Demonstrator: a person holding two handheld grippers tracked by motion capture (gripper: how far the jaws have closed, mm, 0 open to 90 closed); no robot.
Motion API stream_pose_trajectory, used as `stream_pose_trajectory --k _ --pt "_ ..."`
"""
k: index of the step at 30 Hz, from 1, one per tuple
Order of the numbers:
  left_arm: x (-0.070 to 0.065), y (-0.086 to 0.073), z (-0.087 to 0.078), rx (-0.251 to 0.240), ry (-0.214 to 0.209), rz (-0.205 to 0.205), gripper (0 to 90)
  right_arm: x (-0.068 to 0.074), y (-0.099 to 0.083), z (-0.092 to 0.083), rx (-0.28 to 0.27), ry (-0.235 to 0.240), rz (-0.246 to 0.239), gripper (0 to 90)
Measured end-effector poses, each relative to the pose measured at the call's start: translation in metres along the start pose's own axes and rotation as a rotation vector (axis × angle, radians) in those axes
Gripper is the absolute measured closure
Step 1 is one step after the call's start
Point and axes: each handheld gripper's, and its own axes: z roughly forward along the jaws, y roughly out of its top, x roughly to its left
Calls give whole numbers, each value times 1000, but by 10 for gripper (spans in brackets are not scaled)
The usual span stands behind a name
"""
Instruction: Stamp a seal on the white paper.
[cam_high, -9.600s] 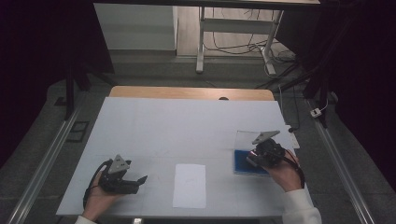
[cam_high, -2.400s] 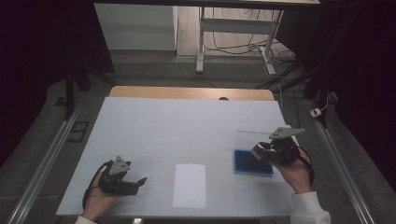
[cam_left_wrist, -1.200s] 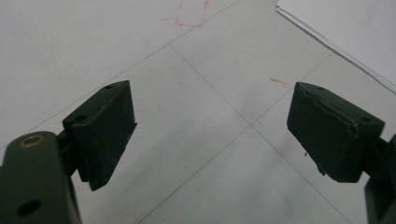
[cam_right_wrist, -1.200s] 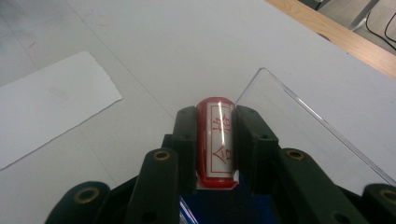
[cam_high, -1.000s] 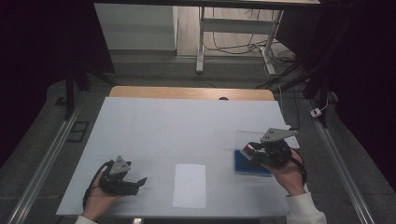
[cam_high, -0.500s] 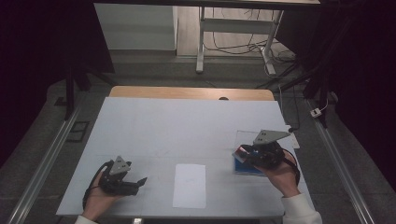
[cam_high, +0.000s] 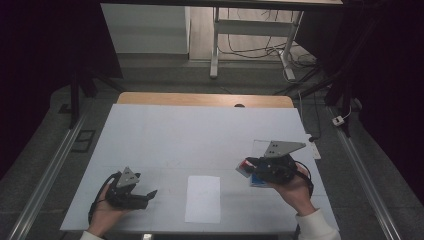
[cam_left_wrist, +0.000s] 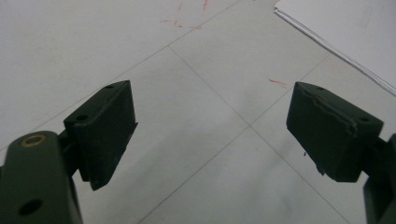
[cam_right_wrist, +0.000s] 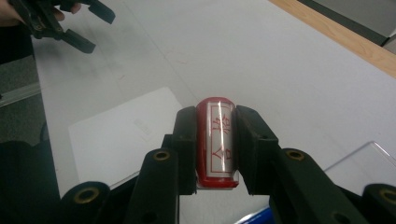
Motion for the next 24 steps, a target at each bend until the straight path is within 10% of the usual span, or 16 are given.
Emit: stream_pose_trajectory --k 24 --pt "1 0 0 0 -1 -4 157 22 16 25 23 49 -58 700"
